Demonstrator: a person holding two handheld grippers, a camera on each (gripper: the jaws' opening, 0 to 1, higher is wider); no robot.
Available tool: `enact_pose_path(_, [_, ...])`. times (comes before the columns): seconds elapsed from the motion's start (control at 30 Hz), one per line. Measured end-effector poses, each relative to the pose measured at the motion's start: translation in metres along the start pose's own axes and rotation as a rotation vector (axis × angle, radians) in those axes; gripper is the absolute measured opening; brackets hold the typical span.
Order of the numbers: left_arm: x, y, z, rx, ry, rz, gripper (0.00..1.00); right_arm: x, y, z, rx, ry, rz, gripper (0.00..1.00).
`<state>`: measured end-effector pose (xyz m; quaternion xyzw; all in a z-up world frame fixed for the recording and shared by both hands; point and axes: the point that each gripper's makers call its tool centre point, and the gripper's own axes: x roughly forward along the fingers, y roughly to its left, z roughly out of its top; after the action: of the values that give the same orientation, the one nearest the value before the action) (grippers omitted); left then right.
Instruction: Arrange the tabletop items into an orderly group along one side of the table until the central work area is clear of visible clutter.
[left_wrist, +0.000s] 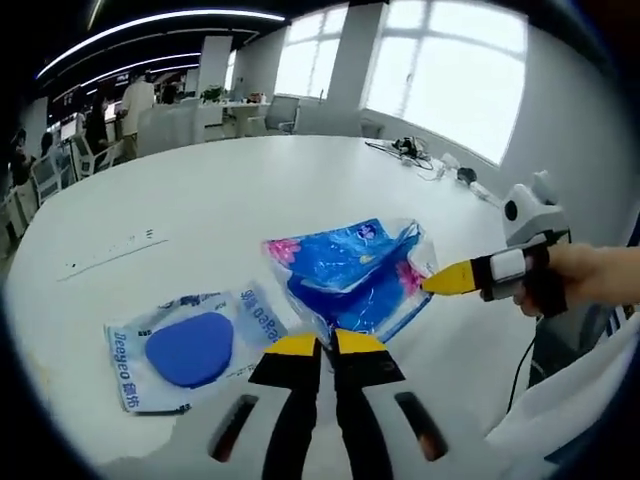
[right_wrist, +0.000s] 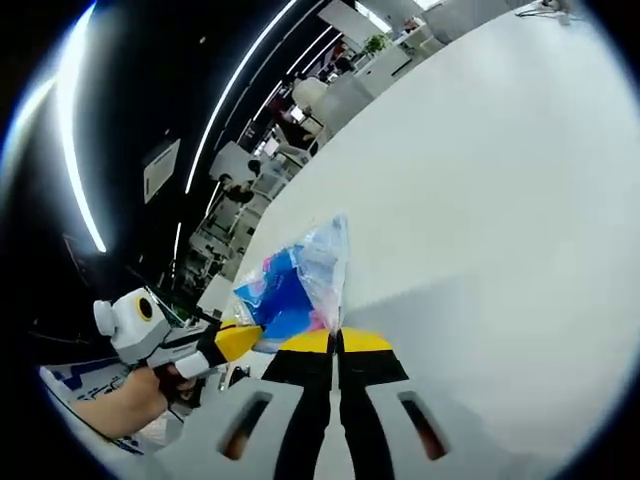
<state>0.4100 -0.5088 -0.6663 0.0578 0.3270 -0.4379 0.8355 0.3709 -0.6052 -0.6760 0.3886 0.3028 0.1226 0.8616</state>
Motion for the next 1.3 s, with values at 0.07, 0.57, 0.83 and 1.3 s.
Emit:
enact_pose_path(0.07, [0.005,-0.004,0.001,-0.002,0.013,-0.011,0.02,-0.002,-0.005,0.004,0.001,-0.009,-0.011,0.0])
enact_pose_path(0.57, [0.036,0.004,-0.006,-0.087,0.085,0.012,0.03,0.009,-0.029,0.017,0.004,-0.018,-0.045,0.0])
enact_pose_path(0.83, [0.054,0.017,-0.021,-0.185,0.152,0.069,0.03,0.027,-0.051,0.017,0.002,0.017,-0.039,0.0])
enact_pose_path(1.3, [0.064,0.031,-0.03,-0.316,0.202,0.158,0.05,0.053,-0.074,0.009,0.026,0.104,-0.037,0.0])
